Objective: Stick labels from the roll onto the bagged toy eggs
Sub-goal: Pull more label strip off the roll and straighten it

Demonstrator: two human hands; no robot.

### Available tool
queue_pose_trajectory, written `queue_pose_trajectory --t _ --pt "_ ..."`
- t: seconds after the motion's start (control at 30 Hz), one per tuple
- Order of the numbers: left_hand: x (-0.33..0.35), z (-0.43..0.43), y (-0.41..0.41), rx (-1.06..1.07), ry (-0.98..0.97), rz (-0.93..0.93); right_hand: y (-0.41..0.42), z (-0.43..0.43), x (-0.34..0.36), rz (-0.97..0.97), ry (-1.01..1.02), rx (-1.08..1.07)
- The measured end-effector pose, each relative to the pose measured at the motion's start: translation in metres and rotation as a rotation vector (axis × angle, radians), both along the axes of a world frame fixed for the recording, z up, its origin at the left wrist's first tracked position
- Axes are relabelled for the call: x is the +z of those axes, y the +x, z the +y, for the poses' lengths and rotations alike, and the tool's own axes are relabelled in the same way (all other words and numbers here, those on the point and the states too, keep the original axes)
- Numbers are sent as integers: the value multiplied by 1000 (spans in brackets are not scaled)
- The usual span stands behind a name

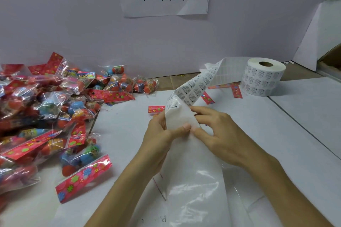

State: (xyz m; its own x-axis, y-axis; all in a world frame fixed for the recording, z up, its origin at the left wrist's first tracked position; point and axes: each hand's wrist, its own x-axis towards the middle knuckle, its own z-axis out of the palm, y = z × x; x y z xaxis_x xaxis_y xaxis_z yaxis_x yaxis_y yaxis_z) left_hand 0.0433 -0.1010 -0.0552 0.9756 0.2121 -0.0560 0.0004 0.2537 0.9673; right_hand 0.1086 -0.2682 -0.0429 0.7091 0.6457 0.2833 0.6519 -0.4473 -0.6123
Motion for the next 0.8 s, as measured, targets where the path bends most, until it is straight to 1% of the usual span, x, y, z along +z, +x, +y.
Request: queue_pose_trajectory --t 0.07,0.2,0.3,0.47,0.8 --pt "0 1 1 27 26 16 3 -2 1 1 30 -20" --pt "1 4 0 18 11 -5 5 -7 3 21 81 -59" --pt "2 4 1 38 8 -22 1 -3 -1 -31 61 -20" --pt "1 2 0 36 16 -15 -1 1 -3 -11 18 -10" --pt "-1 1 1 37 73 -13 0 0 -1 67 55 41"
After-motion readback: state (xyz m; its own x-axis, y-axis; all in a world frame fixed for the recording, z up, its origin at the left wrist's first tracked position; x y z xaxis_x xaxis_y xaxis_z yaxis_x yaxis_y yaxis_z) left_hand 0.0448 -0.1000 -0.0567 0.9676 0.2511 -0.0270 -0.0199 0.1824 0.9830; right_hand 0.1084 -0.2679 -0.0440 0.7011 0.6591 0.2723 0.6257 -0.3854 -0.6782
